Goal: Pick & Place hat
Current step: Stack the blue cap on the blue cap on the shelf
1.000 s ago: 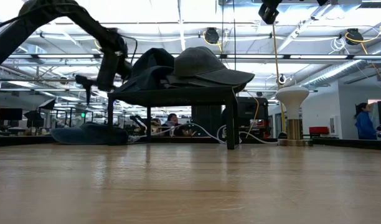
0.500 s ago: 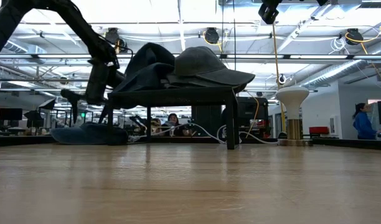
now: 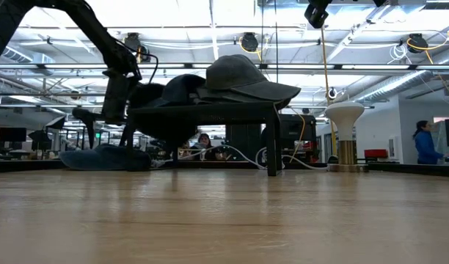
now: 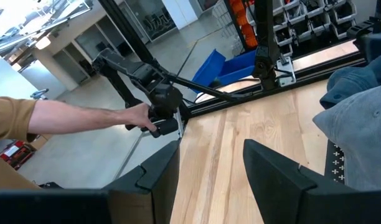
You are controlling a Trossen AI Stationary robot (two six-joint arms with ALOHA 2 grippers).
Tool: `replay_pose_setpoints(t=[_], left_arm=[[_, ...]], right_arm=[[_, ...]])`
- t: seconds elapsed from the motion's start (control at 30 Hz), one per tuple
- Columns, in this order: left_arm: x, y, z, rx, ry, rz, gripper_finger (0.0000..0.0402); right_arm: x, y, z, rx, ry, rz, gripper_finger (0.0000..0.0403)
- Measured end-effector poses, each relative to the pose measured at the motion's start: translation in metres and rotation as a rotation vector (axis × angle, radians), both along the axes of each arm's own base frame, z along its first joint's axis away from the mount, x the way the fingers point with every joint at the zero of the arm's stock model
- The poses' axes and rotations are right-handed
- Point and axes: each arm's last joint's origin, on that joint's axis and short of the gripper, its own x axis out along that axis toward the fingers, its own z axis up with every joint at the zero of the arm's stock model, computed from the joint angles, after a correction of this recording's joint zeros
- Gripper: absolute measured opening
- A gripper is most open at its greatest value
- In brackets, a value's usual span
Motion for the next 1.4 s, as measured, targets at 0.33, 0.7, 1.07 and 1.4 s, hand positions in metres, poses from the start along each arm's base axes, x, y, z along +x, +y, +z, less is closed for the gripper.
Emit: replay_pose_setpoints(t=[0.33, 0.7, 1.07, 1.4], left_arm=[[0.002, -0.001, 0.0, -0.001, -0.002, -0.012, 0.0305], [-0.001, -0.007, 0.001, -0.054, 0.041, 0.029, 0.0312], [-0.009, -0.016, 0.004, -0.119, 0.18, 0.07, 0.0269], [-0.013, -0.02, 0.022, -0.017, 0.186, 0.2, 0.0235]], right_arm=[[0.0, 0.0, 0.0, -0.004, -0.002, 0.001, 0.0171], [0.0, 0.0, 0.0, -0.004, -0.001, 0.001, 0.0171], [0.0, 0.0, 0.0, -0.011, -0.005, 0.002, 0.0171], [0.0, 0.0, 0.0, -0.001, -0.001, 0.0, 0.0171]])
